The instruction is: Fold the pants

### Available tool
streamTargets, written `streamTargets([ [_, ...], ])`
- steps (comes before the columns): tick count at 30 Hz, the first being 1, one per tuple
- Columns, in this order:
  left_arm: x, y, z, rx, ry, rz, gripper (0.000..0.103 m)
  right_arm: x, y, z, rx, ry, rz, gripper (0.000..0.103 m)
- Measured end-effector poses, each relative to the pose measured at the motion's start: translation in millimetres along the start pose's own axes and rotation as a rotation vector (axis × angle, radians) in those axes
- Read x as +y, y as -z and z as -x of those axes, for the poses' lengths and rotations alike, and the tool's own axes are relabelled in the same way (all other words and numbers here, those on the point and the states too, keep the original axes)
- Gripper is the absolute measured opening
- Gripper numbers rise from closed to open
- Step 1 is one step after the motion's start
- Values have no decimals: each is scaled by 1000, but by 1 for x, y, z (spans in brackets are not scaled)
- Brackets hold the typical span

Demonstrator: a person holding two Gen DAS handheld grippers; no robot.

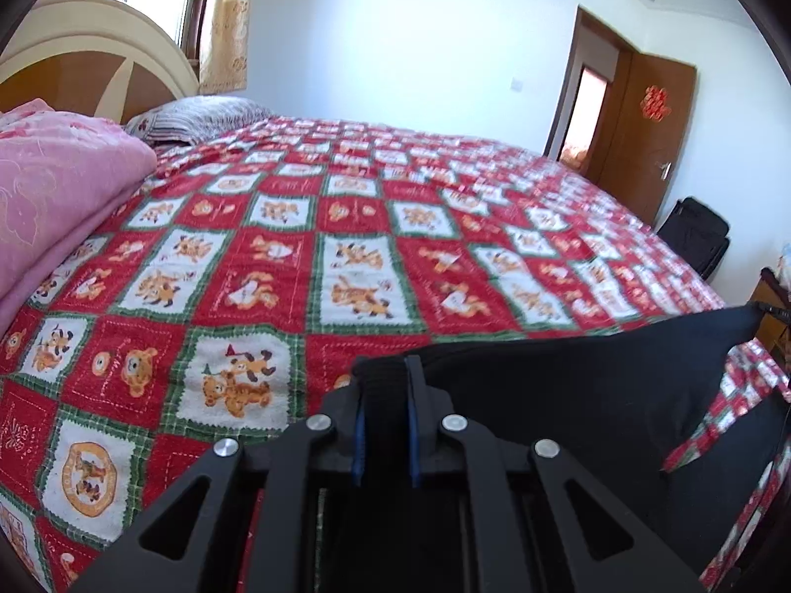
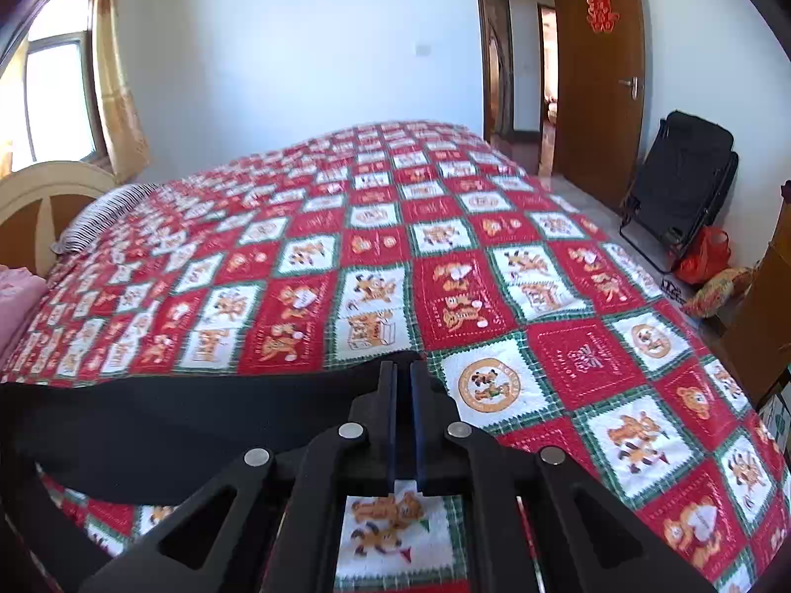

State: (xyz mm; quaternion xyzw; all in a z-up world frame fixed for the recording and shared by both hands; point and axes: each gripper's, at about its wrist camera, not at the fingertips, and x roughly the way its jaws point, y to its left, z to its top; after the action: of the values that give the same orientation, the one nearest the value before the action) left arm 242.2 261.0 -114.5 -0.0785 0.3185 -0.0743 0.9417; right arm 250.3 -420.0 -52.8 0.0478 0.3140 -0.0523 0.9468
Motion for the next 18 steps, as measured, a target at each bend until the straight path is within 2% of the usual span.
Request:
streamTargets([
  [7,-3,4,33,-80,59,11,13,-4,29,66,-110,-63,-6,5],
  [12,-3,16,58,-121,103,15,13,-26,57,99,-147,-59,-61,1],
  [15,-2,28,69,-136,125,18,13,-40,73,110,-140,-55,-97,0],
  [18,-4,36,70,-129,128,6,13,-40,87,109,-80,-76,-65,0],
])
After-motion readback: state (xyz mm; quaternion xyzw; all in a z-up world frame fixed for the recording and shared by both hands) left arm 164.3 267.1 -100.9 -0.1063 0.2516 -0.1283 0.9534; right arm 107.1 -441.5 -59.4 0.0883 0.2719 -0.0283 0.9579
